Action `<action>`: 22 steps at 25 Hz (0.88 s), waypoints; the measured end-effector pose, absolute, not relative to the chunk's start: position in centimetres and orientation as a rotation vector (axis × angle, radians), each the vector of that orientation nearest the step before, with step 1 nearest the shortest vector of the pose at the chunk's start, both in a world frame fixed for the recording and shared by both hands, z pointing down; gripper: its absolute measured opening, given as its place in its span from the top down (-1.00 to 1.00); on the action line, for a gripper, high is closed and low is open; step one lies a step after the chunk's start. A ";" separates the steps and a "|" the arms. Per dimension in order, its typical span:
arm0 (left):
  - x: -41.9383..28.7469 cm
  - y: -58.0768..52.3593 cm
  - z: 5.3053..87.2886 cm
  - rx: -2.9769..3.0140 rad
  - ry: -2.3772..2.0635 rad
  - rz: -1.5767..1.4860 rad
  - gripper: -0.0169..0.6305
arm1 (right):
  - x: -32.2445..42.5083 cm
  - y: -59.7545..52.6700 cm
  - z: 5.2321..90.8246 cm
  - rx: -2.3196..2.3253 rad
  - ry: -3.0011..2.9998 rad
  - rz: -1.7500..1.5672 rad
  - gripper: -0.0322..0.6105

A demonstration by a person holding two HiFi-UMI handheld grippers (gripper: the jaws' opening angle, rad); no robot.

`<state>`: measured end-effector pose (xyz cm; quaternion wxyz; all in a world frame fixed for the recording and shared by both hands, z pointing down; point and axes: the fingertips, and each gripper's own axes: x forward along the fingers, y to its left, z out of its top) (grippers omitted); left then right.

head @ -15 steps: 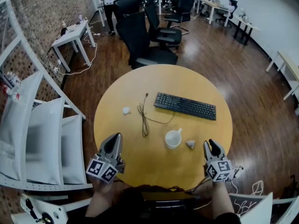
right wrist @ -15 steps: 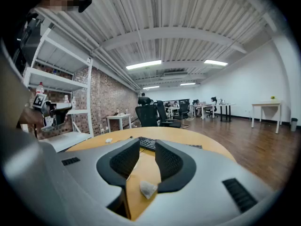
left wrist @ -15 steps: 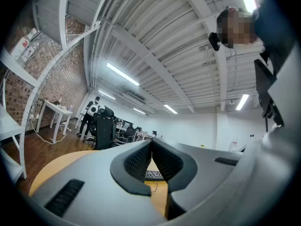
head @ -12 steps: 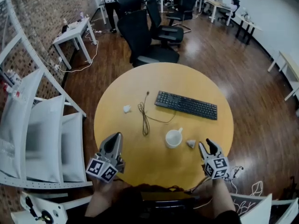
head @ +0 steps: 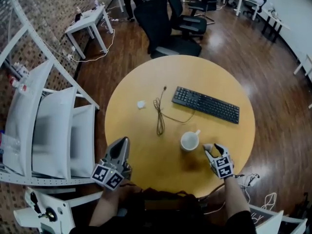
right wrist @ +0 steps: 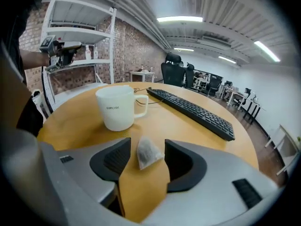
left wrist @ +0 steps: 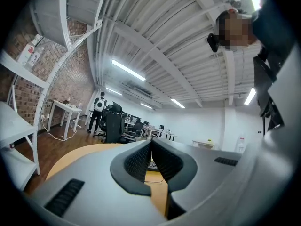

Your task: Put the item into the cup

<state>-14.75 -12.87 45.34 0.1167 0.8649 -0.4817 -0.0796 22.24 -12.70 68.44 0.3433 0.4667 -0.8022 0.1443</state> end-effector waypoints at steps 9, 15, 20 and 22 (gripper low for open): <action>-15.9 -12.1 46.1 2.467 -1.475 -0.193 0.95 | 21.4 -14.5 71.9 1.106 -2.057 0.422 0.18; -15.9 -12.2 46.3 2.468 -1.465 -0.194 0.95 | 22.1 -14.4 72.2 1.161 -2.039 0.447 0.41; -15.8 -12.6 46.1 2.485 -1.442 -0.212 0.95 | 22.1 -15.1 69.8 1.229 -2.076 0.447 0.48; -15.6 -12.7 46.0 2.490 -1.434 -0.226 0.95 | 21.9 -15.8 67.7 1.258 -2.116 0.415 0.48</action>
